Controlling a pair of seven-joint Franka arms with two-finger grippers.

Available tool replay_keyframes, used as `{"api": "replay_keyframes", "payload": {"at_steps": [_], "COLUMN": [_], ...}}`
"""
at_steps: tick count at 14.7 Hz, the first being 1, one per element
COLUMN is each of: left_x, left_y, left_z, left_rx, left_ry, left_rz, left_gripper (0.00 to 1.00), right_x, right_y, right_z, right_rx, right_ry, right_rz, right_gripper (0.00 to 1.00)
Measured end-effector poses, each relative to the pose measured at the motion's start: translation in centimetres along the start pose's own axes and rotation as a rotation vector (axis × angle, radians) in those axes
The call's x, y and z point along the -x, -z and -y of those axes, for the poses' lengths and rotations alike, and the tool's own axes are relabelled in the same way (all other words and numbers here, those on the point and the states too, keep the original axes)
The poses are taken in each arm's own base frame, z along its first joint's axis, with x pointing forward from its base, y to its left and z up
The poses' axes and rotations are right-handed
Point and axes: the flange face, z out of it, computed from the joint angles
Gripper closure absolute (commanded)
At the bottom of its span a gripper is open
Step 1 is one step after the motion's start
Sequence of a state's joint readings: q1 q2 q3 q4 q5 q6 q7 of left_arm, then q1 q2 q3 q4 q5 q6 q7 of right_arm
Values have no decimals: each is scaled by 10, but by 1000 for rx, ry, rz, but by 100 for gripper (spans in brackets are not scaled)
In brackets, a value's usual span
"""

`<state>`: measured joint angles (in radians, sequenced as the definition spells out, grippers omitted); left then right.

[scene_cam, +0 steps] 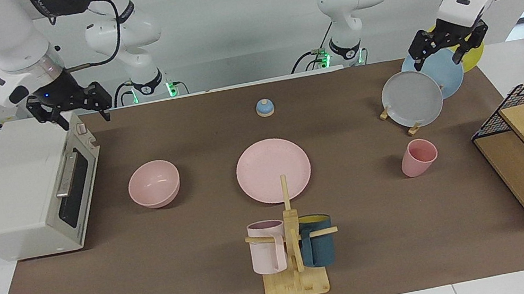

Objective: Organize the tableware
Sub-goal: 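Reach the right gripper toward the pink bowl, then grasp the rim of the pink bowl with the right gripper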

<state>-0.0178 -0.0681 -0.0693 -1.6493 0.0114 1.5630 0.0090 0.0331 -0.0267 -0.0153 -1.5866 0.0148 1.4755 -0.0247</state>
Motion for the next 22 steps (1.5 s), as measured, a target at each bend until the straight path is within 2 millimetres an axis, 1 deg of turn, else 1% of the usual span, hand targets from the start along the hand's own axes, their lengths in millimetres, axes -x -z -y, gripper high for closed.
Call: {"api": "replay_keyframes", "payload": {"at_steps": [1, 2, 3, 4, 5, 6, 8, 10, 11, 12, 14, 16, 18, 20, 22], "left_x": [0, 0, 0, 0, 0, 0, 0, 0, 0, 0, 0, 0, 0, 0, 0], "left_y": [0, 0, 0, 0, 0, 0, 0, 0, 0, 0, 0, 0, 0, 0, 0], "left_z": [0, 0, 0, 0, 0, 0, 0, 0, 0, 0, 0, 0, 0, 0, 0], "left_rx": [0, 0, 0, 0, 0, 0, 0, 0, 0, 0, 0, 0, 0, 0, 0], "left_ry": [0, 0, 0, 0, 0, 0, 0, 0, 0, 0, 0, 0, 0, 0, 0], "left_rz": [0, 0, 0, 0, 0, 0, 0, 0, 0, 0, 0, 0, 0, 0, 0], "left_gripper": [0, 0, 0, 0, 0, 0, 0, 0, 0, 0, 0, 0, 0, 0, 0], "right_x": [-4, -12, -19, -25, -32, -42, -60, -68, -66, -61, -48, -33, -22, -16, -12], "right_y": [-1, -7, -18, -35, -56, -79, -129, -178, -200, -218, -246, -266, -271, -275, -283], "right_z": [11, 30, 51, 70, 84, 93, 102, 109, 115, 121, 127, 124, 122, 120, 118], "right_rx": [-16, -20, -19, -19, -21, -24, -30, -36, -37, -37, -36, -30, -24, -20, -14], "right_ry": [18, 49, 77, 88, 85, 82, 90, 96, 100, 103, 106, 105, 104, 102, 110], "right_rz": [-28, -69, -93, -94, -82, -70, -51, -50, -51, -48, -59, -67, -64, -59, -67], "right_gripper": [0, 0, 0, 0, 0, 0, 0, 0, 0, 0, 0, 0, 0, 1, 23]}}
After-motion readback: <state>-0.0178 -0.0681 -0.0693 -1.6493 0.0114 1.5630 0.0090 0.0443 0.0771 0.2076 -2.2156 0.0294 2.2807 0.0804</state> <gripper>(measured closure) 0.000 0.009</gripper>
